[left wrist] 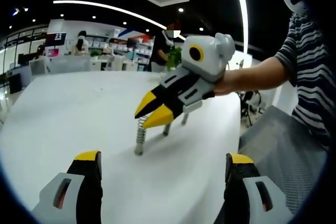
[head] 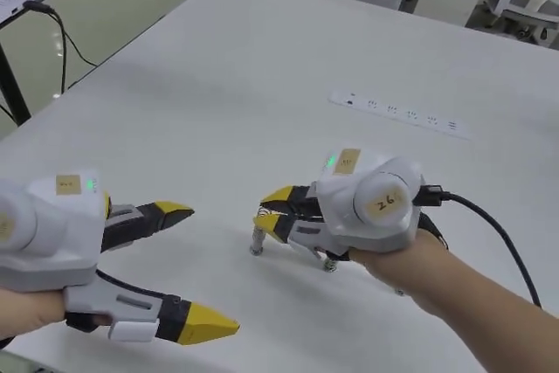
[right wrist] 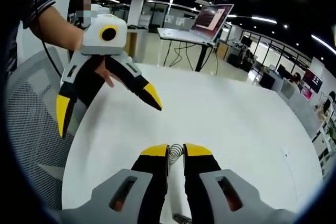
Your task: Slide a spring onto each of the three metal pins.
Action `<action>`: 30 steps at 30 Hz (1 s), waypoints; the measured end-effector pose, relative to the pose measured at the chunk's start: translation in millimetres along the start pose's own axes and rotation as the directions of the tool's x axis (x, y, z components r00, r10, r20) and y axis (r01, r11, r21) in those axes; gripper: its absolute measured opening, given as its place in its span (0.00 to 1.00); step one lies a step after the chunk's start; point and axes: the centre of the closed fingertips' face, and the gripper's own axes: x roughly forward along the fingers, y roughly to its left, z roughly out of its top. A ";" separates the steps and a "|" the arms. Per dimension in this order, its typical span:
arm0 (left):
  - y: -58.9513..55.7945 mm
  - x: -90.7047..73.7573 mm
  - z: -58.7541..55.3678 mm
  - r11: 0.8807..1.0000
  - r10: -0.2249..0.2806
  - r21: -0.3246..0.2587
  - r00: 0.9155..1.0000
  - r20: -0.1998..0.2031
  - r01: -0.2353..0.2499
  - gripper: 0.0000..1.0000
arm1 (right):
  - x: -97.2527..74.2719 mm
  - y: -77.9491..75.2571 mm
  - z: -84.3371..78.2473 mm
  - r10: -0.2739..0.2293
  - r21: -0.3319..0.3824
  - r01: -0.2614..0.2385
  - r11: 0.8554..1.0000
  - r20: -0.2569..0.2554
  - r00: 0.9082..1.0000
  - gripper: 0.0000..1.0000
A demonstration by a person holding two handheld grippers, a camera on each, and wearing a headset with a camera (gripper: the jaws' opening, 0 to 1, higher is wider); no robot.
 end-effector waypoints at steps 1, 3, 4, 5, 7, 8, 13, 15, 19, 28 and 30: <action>0.2 -0.1 0.1 1.000 0.000 0.000 1.000 0.000 0.000 0.95 | 0.9 0.4 -0.9 0.002 -0.002 -0.002 1.000 -0.002 1.000 0.08; 1.5 -0.3 2.5 1.000 0.005 -0.008 1.000 0.014 -0.005 0.95 | 2.6 0.9 -2.9 0.004 0.000 -0.004 1.000 -0.008 1.000 0.08; 2.3 -0.7 3.3 1.000 0.007 -0.012 1.000 0.020 -0.007 0.95 | 3.5 1.5 -4.1 0.003 -0.004 -0.003 1.000 -0.011 1.000 0.08; 2.7 -0.9 3.7 1.000 0.009 -0.014 1.000 0.022 -0.009 0.95 | 4.0 1.9 -4.9 0.004 -0.005 -0.004 1.000 -0.012 1.000 0.08; 3.3 -1.1 3.4 1.000 0.010 -0.012 1.000 0.020 -0.010 0.95 | 5.4 2.4 -7.0 0.004 -0.006 -0.005 1.000 -0.019 1.000 0.08; 3.2 -1.2 2.9 1.000 0.009 -0.012 1.000 0.018 -0.009 0.95 | 5.7 2.9 -7.5 0.006 -0.006 -0.007 1.000 -0.020 1.000 0.08; 3.7 -1.4 2.2 1.000 0.011 -0.016 1.000 0.015 -0.011 0.94 | 6.9 2.7 -9.3 0.008 -0.003 -0.008 1.000 -0.025 1.000 0.08; 3.4 -1.2 2.2 1.000 0.010 -0.014 1.000 0.014 -0.010 0.94 | 7.3 2.6 -9.3 0.009 0.000 -0.009 1.000 -0.026 1.000 0.08; 3.1 -0.6 2.5 1.000 0.009 -0.014 1.000 0.014 -0.009 0.94 | 9.3 4.4 -12.3 0.012 0.001 -0.012 1.000 -0.034 0.999 0.08; 3.7 -0.3 1.9 1.000 0.008 -0.010 1.000 0.007 -0.008 0.94 | 13.6 9.9 -18.5 0.026 0.011 -0.025 1.000 -0.049 0.998 0.08; 3.4 -0.2 2.3 1.000 0.007 -0.012 1.000 0.009 -0.007 0.94 | 13.2 9.7 -18.5 0.026 0.015 -0.025 1.000 -0.049 0.998 0.08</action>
